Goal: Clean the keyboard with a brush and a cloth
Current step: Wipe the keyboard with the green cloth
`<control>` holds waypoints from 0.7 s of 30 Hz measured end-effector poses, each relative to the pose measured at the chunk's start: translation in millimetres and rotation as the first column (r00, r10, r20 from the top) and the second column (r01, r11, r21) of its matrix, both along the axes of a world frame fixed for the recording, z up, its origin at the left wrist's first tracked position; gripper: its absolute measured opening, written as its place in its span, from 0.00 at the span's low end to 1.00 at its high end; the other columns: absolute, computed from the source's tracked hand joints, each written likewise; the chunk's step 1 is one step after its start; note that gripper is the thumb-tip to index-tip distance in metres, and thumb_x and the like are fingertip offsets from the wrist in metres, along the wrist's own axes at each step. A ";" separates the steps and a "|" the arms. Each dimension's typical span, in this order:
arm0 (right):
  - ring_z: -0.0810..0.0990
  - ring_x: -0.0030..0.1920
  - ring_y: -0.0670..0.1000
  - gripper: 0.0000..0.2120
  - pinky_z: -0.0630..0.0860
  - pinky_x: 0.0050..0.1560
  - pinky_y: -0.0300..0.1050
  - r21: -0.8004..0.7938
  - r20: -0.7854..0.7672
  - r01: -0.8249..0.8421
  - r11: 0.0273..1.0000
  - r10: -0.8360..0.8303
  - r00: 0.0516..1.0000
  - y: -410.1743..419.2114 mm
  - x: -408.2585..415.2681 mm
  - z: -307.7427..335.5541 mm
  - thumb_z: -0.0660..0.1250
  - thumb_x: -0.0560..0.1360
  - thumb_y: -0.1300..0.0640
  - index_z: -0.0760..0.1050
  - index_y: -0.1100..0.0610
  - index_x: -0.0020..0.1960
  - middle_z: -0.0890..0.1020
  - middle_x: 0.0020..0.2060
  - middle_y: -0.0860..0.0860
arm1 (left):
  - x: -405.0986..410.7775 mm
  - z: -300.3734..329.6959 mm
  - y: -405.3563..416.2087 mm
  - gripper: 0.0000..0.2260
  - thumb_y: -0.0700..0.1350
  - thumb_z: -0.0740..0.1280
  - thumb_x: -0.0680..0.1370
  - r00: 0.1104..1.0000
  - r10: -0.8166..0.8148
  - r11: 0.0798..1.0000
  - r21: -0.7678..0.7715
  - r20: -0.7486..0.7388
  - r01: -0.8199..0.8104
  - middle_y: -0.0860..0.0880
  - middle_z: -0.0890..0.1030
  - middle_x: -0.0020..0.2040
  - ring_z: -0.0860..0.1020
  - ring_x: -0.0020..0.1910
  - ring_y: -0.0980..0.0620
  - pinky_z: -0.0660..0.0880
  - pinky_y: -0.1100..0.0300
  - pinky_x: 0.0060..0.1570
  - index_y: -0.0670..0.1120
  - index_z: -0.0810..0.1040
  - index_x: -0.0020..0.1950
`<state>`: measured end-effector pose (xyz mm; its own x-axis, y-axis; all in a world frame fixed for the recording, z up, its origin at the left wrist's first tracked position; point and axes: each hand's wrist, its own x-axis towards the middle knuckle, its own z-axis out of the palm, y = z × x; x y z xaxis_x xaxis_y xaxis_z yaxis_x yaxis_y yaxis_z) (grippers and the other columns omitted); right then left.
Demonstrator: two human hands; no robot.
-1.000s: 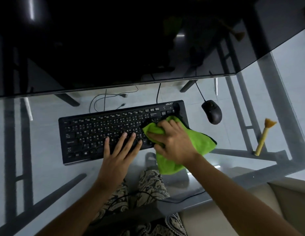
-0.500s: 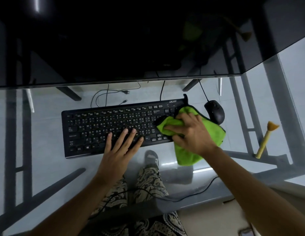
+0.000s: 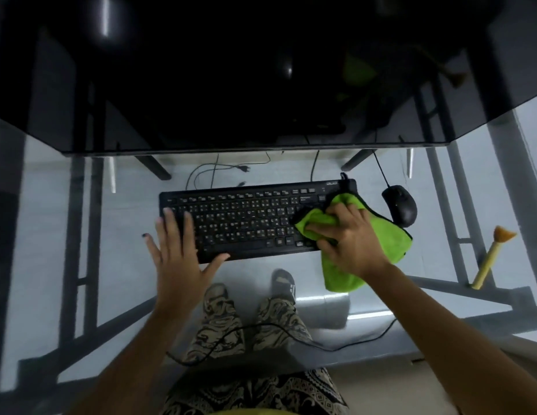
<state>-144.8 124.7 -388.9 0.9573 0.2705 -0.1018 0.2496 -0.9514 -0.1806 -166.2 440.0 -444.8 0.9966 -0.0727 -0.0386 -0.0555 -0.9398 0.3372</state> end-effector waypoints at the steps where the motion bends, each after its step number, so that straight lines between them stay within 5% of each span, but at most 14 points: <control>1: 0.73 0.47 0.58 0.16 0.72 0.47 0.53 0.019 0.009 -0.056 0.998 0.056 0.998 16.4 -1.5 -2.1 0.61 0.70 0.47 0.83 0.45 0.53 0.77 0.49 0.55 | 2.1 2.4 12.8 0.49 0.71 0.58 0.69 0.995 0.067 0.994 -0.077 -0.070 -0.073 0.38 0.45 0.78 0.44 0.77 0.39 0.41 0.40 0.72 0.42 0.46 0.78; 4: 0.73 0.48 0.56 0.14 0.66 0.49 0.52 0.059 0.013 -0.266 0.962 0.266 0.964 84.2 -7.3 -15.4 0.62 0.70 0.48 0.81 0.42 0.53 0.76 0.50 0.53 | 6.0 -0.3 28.3 0.57 0.75 0.62 0.65 0.969 0.081 0.962 -0.238 -0.232 -0.137 0.44 0.42 0.79 0.40 0.76 0.48 0.43 0.42 0.75 0.43 0.38 0.78; 7: 0.73 0.49 0.56 0.14 0.65 0.51 0.53 0.023 -0.023 -0.396 0.918 0.397 0.918 127.2 -11.7 -22.6 0.64 0.70 0.48 0.80 0.41 0.53 0.76 0.51 0.52 | 3.3 -3.4 29.7 0.56 0.78 0.55 0.65 0.977 0.057 0.963 -0.246 -0.204 -0.107 0.44 0.46 0.79 0.41 0.74 0.57 0.42 0.50 0.75 0.42 0.41 0.78; 15: 0.71 0.45 0.56 0.16 0.63 0.45 0.49 -0.044 0.035 -0.209 0.977 0.211 0.977 21.2 -10.5 -11.6 0.62 0.70 0.49 0.83 0.45 0.53 0.77 0.47 0.56 | 2.0 1.0 35.1 0.54 0.75 0.59 0.66 0.980 0.041 0.964 -0.252 -0.192 -0.090 0.43 0.51 0.78 0.49 0.77 0.46 0.45 0.52 0.74 0.42 0.44 0.78; 21: 0.71 0.47 0.55 0.17 0.67 0.47 0.50 0.030 0.099 -0.268 0.963 0.264 0.959 137.5 -1.6 -26.5 0.62 0.70 0.46 0.80 0.44 0.57 0.77 0.49 0.53 | 1.8 -1.0 35.1 0.54 0.77 0.56 0.66 0.982 0.047 0.964 -0.248 -0.186 -0.093 0.43 0.53 0.78 0.49 0.77 0.48 0.45 0.54 0.74 0.41 0.46 0.78</control>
